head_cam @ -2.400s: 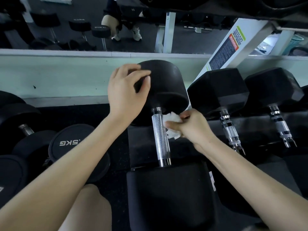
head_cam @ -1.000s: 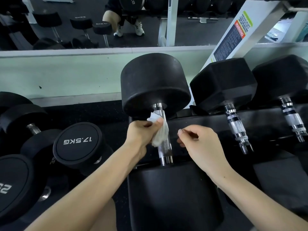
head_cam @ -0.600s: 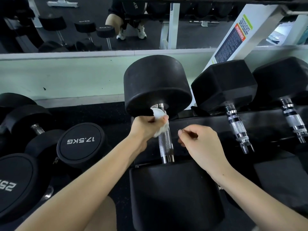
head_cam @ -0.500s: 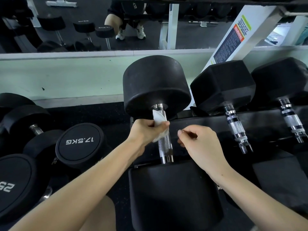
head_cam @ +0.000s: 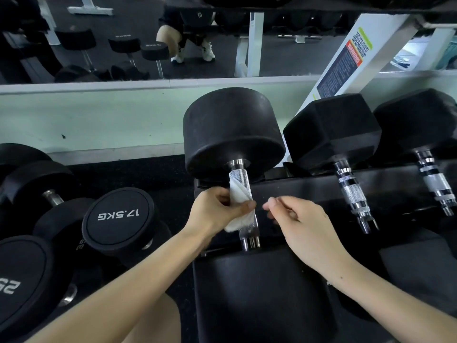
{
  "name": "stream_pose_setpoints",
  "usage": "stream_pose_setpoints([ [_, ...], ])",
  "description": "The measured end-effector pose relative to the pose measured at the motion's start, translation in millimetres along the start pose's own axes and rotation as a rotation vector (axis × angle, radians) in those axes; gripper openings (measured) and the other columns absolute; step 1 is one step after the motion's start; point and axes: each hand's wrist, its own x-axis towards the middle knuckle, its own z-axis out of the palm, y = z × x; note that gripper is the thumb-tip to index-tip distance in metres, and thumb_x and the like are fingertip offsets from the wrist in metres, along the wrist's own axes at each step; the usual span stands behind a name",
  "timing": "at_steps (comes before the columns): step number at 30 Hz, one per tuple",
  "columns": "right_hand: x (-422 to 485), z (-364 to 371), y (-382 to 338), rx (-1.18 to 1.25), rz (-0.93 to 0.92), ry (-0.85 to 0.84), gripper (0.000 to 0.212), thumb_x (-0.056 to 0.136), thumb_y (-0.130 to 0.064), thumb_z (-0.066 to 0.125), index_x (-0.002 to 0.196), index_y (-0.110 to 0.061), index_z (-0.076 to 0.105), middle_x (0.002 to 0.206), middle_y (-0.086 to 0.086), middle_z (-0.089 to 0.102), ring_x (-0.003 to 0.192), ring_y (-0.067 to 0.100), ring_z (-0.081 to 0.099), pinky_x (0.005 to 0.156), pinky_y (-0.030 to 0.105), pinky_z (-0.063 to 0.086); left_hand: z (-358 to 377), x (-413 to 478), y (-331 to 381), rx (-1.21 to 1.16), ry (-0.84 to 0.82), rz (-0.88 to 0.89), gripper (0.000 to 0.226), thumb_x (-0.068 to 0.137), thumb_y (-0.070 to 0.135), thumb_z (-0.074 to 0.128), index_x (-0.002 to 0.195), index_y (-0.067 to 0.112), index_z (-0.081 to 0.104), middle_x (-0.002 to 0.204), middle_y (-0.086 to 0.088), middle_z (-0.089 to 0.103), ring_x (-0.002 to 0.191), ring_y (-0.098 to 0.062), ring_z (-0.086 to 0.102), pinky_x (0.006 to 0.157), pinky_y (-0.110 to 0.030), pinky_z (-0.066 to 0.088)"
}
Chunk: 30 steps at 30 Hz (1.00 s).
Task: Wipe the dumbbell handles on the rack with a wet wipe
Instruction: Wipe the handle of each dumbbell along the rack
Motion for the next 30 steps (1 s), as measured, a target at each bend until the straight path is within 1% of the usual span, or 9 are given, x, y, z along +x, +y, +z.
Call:
stream_pose_setpoints([
  [5,-2.5,1.3,2.3,-0.029,-0.004,-0.046,0.025,0.092,-0.035,0.047,0.083,-0.022,0.066,0.076,-0.005,0.069,0.075,0.01,0.063,0.075,0.03,0.051,2.5,2.6,1.7,0.018,0.091,-0.035,0.059,0.056,0.038,0.088,0.094,0.011,0.053,0.095,-0.003,0.064,0.089,-0.016,0.063,0.076,-0.03,0.053],
  [9,-3.0,-2.6,-0.1,-0.03,0.038,-0.093,0.019,0.092,-0.029,0.049,0.086,-0.027,0.067,0.071,-0.009,0.067,0.071,0.007,0.062,0.072,0.031,0.051,3.1,-4.8,9.6,0.011,0.052,-0.07,0.042,0.062,0.033,0.086,0.087,0.015,0.057,0.094,0.004,0.065,0.089,-0.009,0.062,0.077,-0.023,0.05],
  [14,-0.7,-7.7,-4.9,-0.057,0.082,-0.2,0.018,0.092,-0.026,0.051,0.09,-0.028,0.068,0.061,-0.014,0.062,0.06,0.003,0.059,0.057,0.021,0.044,-13.9,-11.0,15.4,-0.128,-0.037,-0.193,0.021,0.072,0.012,0.08,0.088,0.018,0.067,0.088,0.004,0.072,0.085,-0.009,0.067,0.073,-0.017,0.05],
  [17,0.7,-8.0,-4.8,-0.057,0.101,-0.242,0.018,0.092,-0.023,0.052,0.089,-0.026,0.069,0.059,-0.013,0.061,0.054,0.004,0.057,0.054,0.02,0.04,-27.6,-17.0,17.0,-0.126,-0.077,-0.185,0.028,0.073,0.001,0.077,0.084,0.027,0.071,0.084,0.009,0.074,0.08,-0.001,0.068,0.07,-0.011,0.049],
  [20,2.8,-8.7,-5.3,-0.085,0.113,-0.254,0.017,0.091,-0.021,0.053,0.086,-0.024,0.068,0.06,-0.011,0.061,0.058,0.007,0.058,0.059,0.029,0.048,-26.3,-21.4,19.3,-0.16,-0.078,-0.25,0.029,0.071,0.002,0.079,0.092,0.021,0.071,0.086,0.003,0.075,0.082,-0.009,0.07,0.074,-0.022,0.056],
  [22,2.9,-9.7,-6.5,-0.063,0.13,-0.241,0.015,0.091,-0.02,0.054,0.09,-0.026,0.068,0.066,-0.014,0.063,0.066,0.003,0.061,0.063,0.023,0.048,-19.8,-22.6,19.3,-0.129,-0.056,-0.258,0.032,0.07,0.007,0.081,0.097,0.019,0.07,0.087,0.002,0.074,0.082,-0.01,0.071,0.077,-0.026,0.056],
  [24,3.8,-10.0,-7.8,-0.021,0.165,-0.221,0.017,0.091,-0.022,0.056,0.103,-0.027,0.067,0.079,-0.017,0.066,0.078,0.0,0.062,0.071,0.017,0.048,-14.8,-23.2,19.3,-0.071,-0.036,-0.246,0.034,0.071,0.014,0.081,0.101,0.023,0.069,0.088,0.005,0.074,0.082,-0.006,0.07,0.079,-0.024,0.054],
  [26,3.7,-9.3,-8.7,0.032,0.196,-0.2,0.024,0.09,-0.025,0.059,0.114,-0.027,0.062,0.091,-0.015,0.066,0.089,0.003,0.062,0.082,0.022,0.049,-13.0,-25.5,19.8,0.011,-0.036,-0.223,0.034,0.072,0.021,0.08,0.104,0.025,0.069,0.088,0.008,0.073,0.081,-0.002,0.069,0.08,-0.022,0.053],
  [30,15.6,-5.1,-15.8,0.016,0.303,-0.185,0.028,0.081,-0.039,0.069,0.105,-0.025,0.064,0.091,-0.014,0.066,0.092,0.007,0.064,0.087,0.03,0.05,-14.4,-30.3,29.1,0.031,-0.034,-0.259,0.033,0.073,0.022,0.08,0.103,0.031,0.069,0.081,0.016,0.069,0.077,0.004,0.065,0.077,-0.013,0.049],
])
